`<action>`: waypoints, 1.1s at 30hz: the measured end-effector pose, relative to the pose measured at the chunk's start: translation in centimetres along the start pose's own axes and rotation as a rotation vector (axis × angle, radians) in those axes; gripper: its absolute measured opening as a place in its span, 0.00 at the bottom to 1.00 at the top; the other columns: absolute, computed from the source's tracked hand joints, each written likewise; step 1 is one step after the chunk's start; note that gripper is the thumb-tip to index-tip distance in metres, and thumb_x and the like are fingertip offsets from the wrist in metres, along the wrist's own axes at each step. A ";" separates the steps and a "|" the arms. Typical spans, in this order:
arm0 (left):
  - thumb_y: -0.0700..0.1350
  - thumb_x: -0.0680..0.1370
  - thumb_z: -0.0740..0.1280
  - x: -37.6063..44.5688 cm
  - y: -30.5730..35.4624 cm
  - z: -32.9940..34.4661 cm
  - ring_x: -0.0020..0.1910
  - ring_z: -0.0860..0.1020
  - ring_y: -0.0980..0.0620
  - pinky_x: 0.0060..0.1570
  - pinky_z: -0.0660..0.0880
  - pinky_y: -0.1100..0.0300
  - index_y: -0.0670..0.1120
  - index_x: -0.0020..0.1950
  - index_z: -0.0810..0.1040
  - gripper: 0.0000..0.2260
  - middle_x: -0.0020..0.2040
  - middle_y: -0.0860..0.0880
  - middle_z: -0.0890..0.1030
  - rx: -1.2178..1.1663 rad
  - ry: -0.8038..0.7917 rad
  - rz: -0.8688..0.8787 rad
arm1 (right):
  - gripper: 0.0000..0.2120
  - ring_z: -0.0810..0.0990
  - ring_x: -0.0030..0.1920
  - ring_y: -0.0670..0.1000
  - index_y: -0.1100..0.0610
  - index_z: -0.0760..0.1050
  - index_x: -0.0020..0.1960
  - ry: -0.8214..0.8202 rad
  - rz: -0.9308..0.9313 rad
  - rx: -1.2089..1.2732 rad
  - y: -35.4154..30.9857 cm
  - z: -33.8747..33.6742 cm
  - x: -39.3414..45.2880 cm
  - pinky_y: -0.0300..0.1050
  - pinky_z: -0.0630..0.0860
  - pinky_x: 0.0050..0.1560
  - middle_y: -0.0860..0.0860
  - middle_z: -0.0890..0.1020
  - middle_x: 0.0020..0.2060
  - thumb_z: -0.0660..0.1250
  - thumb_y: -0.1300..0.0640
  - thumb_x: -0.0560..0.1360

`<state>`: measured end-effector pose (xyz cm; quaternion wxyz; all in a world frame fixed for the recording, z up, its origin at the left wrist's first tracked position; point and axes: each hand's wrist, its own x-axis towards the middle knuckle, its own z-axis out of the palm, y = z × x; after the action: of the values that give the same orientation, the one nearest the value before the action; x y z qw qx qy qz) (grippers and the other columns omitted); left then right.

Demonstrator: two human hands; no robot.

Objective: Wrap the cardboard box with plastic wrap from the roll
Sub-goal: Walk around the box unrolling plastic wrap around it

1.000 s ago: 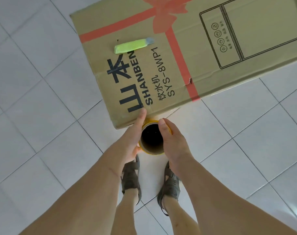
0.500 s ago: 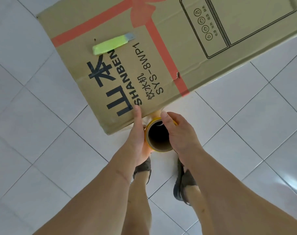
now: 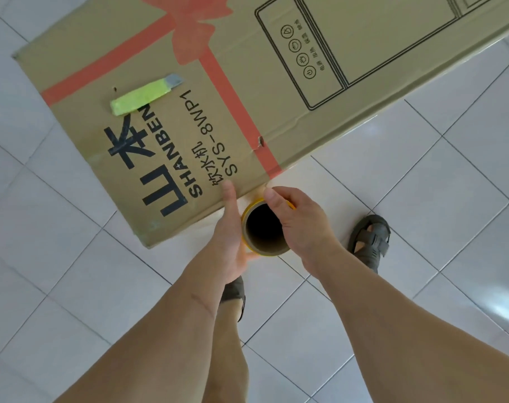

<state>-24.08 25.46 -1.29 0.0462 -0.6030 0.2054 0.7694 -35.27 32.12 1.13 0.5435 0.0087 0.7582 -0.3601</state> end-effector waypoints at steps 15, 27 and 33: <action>0.80 0.74 0.62 1.6 1.3 5.6 0.63 0.87 0.42 0.70 0.80 0.41 0.48 0.72 0.83 0.42 0.61 0.42 0.89 0.007 0.146 0.052 | 0.23 0.77 0.59 0.48 0.41 0.75 0.66 -0.103 -0.008 -0.051 -0.8 -4.8 2.3 0.47 0.75 0.62 0.44 0.79 0.60 0.68 0.35 0.73; 0.77 0.79 0.59 2.9 1.8 10.5 0.67 0.85 0.44 0.77 0.74 0.39 0.49 0.71 0.84 0.37 0.64 0.44 0.89 -0.024 0.198 0.087 | 0.27 0.76 0.61 0.47 0.41 0.73 0.68 -0.134 0.024 0.019 -2.3 -9.6 4.2 0.41 0.72 0.59 0.43 0.79 0.61 0.66 0.32 0.72; 0.85 0.73 0.46 2.3 1.3 12.1 0.69 0.83 0.38 0.77 0.72 0.39 0.43 0.69 0.84 0.53 0.67 0.38 0.86 -0.150 0.061 -0.024 | 0.18 0.76 0.58 0.48 0.46 0.77 0.63 -0.121 -0.043 -0.129 -2.7 -11.6 4.3 0.45 0.72 0.62 0.44 0.78 0.60 0.61 0.39 0.79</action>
<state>-36.13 28.38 -0.81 0.0039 -0.6306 0.1412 0.7632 -47.63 34.94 0.72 0.5799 -0.0645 0.7456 -0.3219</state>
